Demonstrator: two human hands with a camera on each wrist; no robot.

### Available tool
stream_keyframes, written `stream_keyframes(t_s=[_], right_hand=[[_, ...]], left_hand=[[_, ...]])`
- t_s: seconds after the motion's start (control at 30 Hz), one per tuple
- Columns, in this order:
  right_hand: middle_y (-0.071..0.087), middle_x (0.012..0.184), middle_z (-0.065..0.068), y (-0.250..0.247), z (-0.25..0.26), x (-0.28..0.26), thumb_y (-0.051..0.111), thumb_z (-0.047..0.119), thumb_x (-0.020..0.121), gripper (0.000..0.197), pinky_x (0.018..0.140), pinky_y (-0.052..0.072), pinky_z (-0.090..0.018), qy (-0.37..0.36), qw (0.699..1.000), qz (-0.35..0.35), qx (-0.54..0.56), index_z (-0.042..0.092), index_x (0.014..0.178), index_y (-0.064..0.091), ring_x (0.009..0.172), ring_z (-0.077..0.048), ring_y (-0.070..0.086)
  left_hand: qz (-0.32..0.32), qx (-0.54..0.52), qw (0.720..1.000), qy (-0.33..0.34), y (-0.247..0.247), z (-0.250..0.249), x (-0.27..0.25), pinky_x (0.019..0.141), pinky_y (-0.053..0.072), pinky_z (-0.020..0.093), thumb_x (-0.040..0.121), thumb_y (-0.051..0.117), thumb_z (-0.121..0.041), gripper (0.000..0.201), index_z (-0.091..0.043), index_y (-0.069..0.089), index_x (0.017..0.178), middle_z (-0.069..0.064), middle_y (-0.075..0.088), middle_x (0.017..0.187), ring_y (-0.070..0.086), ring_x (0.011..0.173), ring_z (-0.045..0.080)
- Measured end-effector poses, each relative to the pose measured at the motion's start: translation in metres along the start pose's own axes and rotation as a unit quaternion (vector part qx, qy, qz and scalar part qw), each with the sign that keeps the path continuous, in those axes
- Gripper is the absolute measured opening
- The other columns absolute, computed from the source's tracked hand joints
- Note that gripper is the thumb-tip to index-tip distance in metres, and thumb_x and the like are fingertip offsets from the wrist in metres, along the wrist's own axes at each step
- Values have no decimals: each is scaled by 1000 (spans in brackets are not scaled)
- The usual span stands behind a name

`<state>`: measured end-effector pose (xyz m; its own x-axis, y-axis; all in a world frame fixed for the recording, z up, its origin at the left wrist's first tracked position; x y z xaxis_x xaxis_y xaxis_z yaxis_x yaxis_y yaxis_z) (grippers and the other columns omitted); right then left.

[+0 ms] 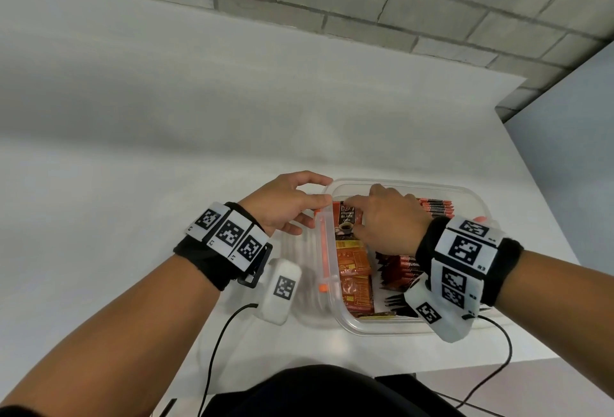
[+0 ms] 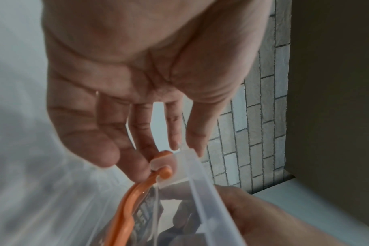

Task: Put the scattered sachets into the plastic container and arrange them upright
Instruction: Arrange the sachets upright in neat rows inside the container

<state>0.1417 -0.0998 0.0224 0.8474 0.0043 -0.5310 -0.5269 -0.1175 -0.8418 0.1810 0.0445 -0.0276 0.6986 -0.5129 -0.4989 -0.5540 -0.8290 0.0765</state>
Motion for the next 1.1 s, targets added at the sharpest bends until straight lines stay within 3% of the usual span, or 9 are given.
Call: stream_keyframes(t_s=[0.17, 0.3, 0.4, 0.57, 0.7, 0.83, 0.93, 1.0, 1.1], right_hand=[[44, 129, -6, 5, 3, -3, 46, 43, 93, 46, 103, 29, -45, -7, 1000, 12, 1, 30, 136, 39, 123, -27, 38], [57, 109, -1, -4, -2, -5, 48, 32, 93, 28, 90, 28, -39, -10, 999, -26, 24, 23, 120, 44, 105, -23, 49], [58, 93, 2, -2, -3, -2, 47, 34, 94, 34, 91, 27, -40, -4, 1000, 3, 10, 20, 124, 41, 99, -24, 54], [56, 103, 9, -2, 2, 8, 58, 34, 90, 34, 96, 31, -39, -12, 997, 27, 77, 28, 122, 51, 106, -18, 52], [50, 83, 10, -2, -7, 11, 67, 16, 83, 17, 67, 40, -19, -23, 975, -11, 221, 23, 94, 57, 82, -13, 51], [58, 80, 1, -6, -9, 7, 69, 6, 81, 26, 60, 42, -17, -53, 963, -57, 260, 23, 79, 49, 76, -21, 57], [61, 89, -6, -13, -9, 2, 68, 7, 83, 29, 64, 46, -25, -71, 956, -53, 280, 22, 98, 48, 77, -23, 62], [59, 89, 2, -16, -10, -3, 63, 10, 88, 38, 67, 49, -25, -81, 963, -17, 258, 26, 119, 46, 75, -16, 62], [59, 97, 5, -12, -9, -12, 56, 13, 94, 32, 79, 52, -29, -85, 975, 80, 189, 24, 123, 52, 81, -13, 61]], left_hand=[[0, 0, 1000, -2, 0, 1, 0, 61, 48, 27, 89, 67, -30, 26, -38, 62, 112, 4, 65, 90, 62, 62, 12], [-2, 0, 1000, -4, 0, 1, 1, 61, 48, 28, 88, 68, -30, 27, -38, 62, 113, 3, 66, 90, 62, 63, 12], [0, -3, 1000, -4, 0, 1, 1, 61, 48, 28, 88, 68, -29, 27, -37, 62, 113, 4, 66, 90, 62, 64, 14], [2, -2, 1000, -5, 0, 1, 0, 60, 48, 26, 88, 68, -29, 27, -37, 62, 114, 5, 65, 93, 61, 63, 13], [3, -5, 1000, -4, 0, 1, 1, 59, 48, 26, 88, 68, -28, 27, -37, 62, 113, 5, 65, 92, 61, 63, 13], [3, -5, 1000, -4, 0, 1, 1, 60, 48, 26, 89, 68, -28, 26, -37, 62, 113, 5, 66, 91, 61, 64, 13], [4, -2, 1000, -5, 0, 1, 1, 60, 48, 27, 88, 68, -29, 27, -37, 62, 114, 4, 67, 90, 61, 66, 14], [5, -1, 1000, -5, 0, 1, 1, 61, 48, 27, 88, 68, -30, 28, -36, 61, 115, 2, 68, 88, 61, 66, 13], [6, -5, 1000, -4, 0, 2, 1, 61, 48, 27, 88, 68, -29, 28, -35, 62, 115, 4, 66, 90, 60, 65, 13]])
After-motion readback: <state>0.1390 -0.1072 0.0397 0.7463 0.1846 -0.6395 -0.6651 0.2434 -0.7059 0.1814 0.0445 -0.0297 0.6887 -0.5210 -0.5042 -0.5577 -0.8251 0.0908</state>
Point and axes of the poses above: each hand's wrist, its own x-axis towards the middle knuckle, its own y-axis out of the palm, z = x × y, the point moved 5 cm from there along x, towards the middle knuckle
